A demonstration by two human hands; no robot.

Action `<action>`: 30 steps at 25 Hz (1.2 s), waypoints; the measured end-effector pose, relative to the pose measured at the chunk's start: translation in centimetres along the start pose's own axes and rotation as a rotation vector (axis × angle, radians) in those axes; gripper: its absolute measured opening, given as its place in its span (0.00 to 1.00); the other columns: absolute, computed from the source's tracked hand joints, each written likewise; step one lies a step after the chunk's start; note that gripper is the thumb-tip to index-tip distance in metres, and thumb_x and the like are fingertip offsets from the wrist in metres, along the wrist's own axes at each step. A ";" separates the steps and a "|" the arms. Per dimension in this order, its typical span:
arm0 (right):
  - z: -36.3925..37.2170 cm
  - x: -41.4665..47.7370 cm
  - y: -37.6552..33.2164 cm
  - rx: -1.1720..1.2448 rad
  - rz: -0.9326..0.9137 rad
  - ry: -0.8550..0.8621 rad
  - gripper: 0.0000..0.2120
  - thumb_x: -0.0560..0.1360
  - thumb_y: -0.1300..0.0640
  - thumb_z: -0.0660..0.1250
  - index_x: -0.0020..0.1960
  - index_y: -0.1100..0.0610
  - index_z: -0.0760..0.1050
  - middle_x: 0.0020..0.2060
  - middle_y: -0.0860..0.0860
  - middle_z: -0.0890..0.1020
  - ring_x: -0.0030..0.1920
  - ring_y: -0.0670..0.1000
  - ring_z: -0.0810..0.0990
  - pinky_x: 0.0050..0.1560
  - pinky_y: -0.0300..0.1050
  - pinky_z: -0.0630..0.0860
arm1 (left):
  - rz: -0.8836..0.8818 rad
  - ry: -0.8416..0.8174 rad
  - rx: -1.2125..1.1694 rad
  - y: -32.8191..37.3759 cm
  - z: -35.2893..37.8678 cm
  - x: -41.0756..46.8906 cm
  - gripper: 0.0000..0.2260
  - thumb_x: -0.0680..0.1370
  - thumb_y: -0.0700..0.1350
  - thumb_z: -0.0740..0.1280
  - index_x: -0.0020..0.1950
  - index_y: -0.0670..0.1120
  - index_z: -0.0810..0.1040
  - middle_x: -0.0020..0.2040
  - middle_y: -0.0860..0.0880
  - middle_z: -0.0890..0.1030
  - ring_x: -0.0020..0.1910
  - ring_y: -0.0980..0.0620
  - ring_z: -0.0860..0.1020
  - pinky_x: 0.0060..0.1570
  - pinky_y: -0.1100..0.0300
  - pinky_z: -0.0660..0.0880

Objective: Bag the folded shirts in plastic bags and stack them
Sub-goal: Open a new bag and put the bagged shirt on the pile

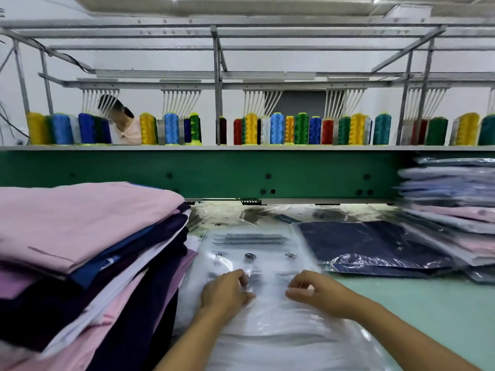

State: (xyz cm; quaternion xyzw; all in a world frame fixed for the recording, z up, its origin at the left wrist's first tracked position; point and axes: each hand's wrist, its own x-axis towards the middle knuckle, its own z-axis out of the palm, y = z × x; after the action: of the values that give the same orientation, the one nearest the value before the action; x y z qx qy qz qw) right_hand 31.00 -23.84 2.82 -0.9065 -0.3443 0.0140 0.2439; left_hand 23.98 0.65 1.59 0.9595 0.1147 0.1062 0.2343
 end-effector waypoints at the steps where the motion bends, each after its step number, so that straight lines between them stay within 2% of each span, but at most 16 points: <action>1: -0.3 0.0 0.5 -0.021 -0.005 0.006 0.15 0.75 0.37 0.68 0.50 0.47 0.81 0.46 0.42 0.83 0.45 0.43 0.79 0.49 0.42 0.76 | 0.021 0.044 -0.001 -0.2 0.2 0.1 0.16 0.75 0.65 0.67 0.44 0.53 0.72 0.45 0.54 0.82 0.48 0.49 0.80 0.45 0.58 0.71; 4: -0.7 0.6 1.2 -0.110 0.011 0.099 0.06 0.75 0.48 0.70 0.45 0.49 0.82 0.39 0.46 0.83 0.41 0.48 0.80 0.44 0.46 0.75 | 0.088 0.168 -0.003 -0.9 0.8 0.2 0.24 0.74 0.73 0.59 0.41 0.52 0.70 0.43 0.52 0.83 0.44 0.49 0.79 0.47 0.56 0.76; 6: -0.8 1.0 1.1 -0.040 0.019 0.207 0.07 0.75 0.50 0.72 0.40 0.51 0.80 0.32 0.44 0.80 0.33 0.44 0.75 0.36 0.41 0.70 | 0.129 0.284 0.121 -1.1 1.0 0.2 0.21 0.76 0.70 0.59 0.44 0.53 0.75 0.43 0.52 0.83 0.46 0.49 0.80 0.48 0.56 0.75; 8: -1.3 1.1 1.0 0.088 0.033 0.290 0.06 0.74 0.54 0.75 0.40 0.50 0.81 0.31 0.38 0.80 0.31 0.41 0.73 0.33 0.35 0.68 | 0.234 0.454 0.197 -0.6 0.9 0.1 0.13 0.79 0.63 0.62 0.52 0.55 0.78 0.47 0.55 0.84 0.50 0.52 0.81 0.51 0.56 0.72; 9: -1.4 1.0 0.9 0.133 0.033 0.311 0.05 0.74 0.55 0.75 0.40 0.50 0.81 0.32 0.36 0.80 0.31 0.41 0.73 0.33 0.34 0.68 | 0.309 0.516 0.147 0.0 0.9 -0.3 0.12 0.79 0.62 0.63 0.54 0.56 0.78 0.48 0.56 0.84 0.51 0.53 0.80 0.52 0.56 0.72; 10: -1.5 0.9 0.9 0.158 0.034 0.320 0.06 0.74 0.56 0.76 0.40 0.49 0.81 0.32 0.36 0.80 0.32 0.41 0.74 0.33 0.34 0.69 | 0.386 0.517 0.077 0.5 0.9 -0.7 0.14 0.79 0.63 0.62 0.57 0.56 0.77 0.50 0.57 0.83 0.52 0.54 0.80 0.52 0.56 0.73; 12: -1.6 0.6 0.5 0.153 0.034 0.324 0.08 0.73 0.57 0.76 0.39 0.49 0.80 0.34 0.38 0.81 0.34 0.41 0.76 0.34 0.35 0.71 | 0.481 0.365 0.011 1.3 1.1 -1.5 0.21 0.77 0.69 0.56 0.63 0.58 0.73 0.56 0.58 0.82 0.56 0.56 0.78 0.53 0.56 0.75; 13: -1.7 0.5 0.4 0.131 0.029 0.333 0.08 0.72 0.57 0.77 0.38 0.48 0.79 0.35 0.40 0.81 0.35 0.42 0.77 0.36 0.36 0.72 | 0.493 0.277 0.062 1.5 1.5 -1.8 0.23 0.77 0.69 0.55 0.66 0.59 0.70 0.58 0.58 0.81 0.58 0.55 0.78 0.54 0.55 0.75; 16: -2.1 -0.1 0.0 0.101 -0.005 0.353 0.11 0.72 0.58 0.77 0.38 0.48 0.76 0.37 0.43 0.80 0.40 0.43 0.78 0.39 0.37 0.73 | 0.477 0.171 0.231 2.2 2.3 -2.0 0.17 0.82 0.62 0.54 0.68 0.59 0.66 0.57 0.52 0.82 0.58 0.46 0.78 0.50 0.53 0.74; 18: -2.3 -0.5 -0.5 0.071 -0.022 0.331 0.12 0.73 0.59 0.75 0.38 0.48 0.74 0.37 0.42 0.80 0.42 0.42 0.78 0.40 0.37 0.74 | 0.463 0.169 0.220 2.7 2.4 -2.2 0.15 0.83 0.60 0.53 0.69 0.60 0.65 0.57 0.52 0.81 0.57 0.45 0.78 0.48 0.53 0.74; 21: -2.4 -1.0 -1.7 0.014 -0.050 0.292 0.12 0.74 0.61 0.72 0.39 0.48 0.73 0.39 0.43 0.80 0.42 0.43 0.78 0.43 0.44 0.78 | 0.513 0.253 0.162 3.3 2.3 -2.8 0.15 0.83 0.61 0.55 0.69 0.61 0.64 0.61 0.58 0.80 0.59 0.51 0.78 0.49 0.55 0.76; 23: -2.3 -1.2 -2.6 -0.015 -0.071 0.284 0.13 0.75 0.60 0.72 0.39 0.47 0.71 0.40 0.45 0.80 0.42 0.46 0.78 0.42 0.44 0.78 | 0.585 0.363 0.056 4.0 2.2 -3.2 0.13 0.82 0.59 0.58 0.67 0.60 0.67 0.60 0.60 0.80 0.57 0.55 0.78 0.48 0.54 0.78; 26: -2.1 -1.3 -3.4 -0.006 -0.079 0.292 0.13 0.76 0.60 0.72 0.41 0.48 0.71 0.39 0.46 0.79 0.41 0.48 0.77 0.41 0.45 0.78 | 0.670 0.485 -0.038 5.4 2.4 -3.8 0.10 0.81 0.54 0.66 0.62 0.57 0.75 0.55 0.60 0.82 0.53 0.57 0.79 0.42 0.56 0.80; 30: -2.2 -1.5 -3.7 0.045 -0.081 0.298 0.15 0.75 0.64 0.71 0.41 0.46 0.72 0.40 0.45 0.80 0.43 0.47 0.79 0.42 0.41 0.78 | 0.684 0.573 0.011 6.0 2.5 -3.9 0.08 0.80 0.54 0.68 0.58 0.57 0.78 0.47 0.59 0.83 0.47 0.57 0.79 0.35 0.58 0.77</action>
State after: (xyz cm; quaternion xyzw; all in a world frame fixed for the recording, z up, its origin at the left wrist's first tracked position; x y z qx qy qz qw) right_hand 28.02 -23.36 6.25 -0.8781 -0.3404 -0.1230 0.3129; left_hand 21.96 -6.64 1.73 0.8754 -0.1484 0.4386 0.1392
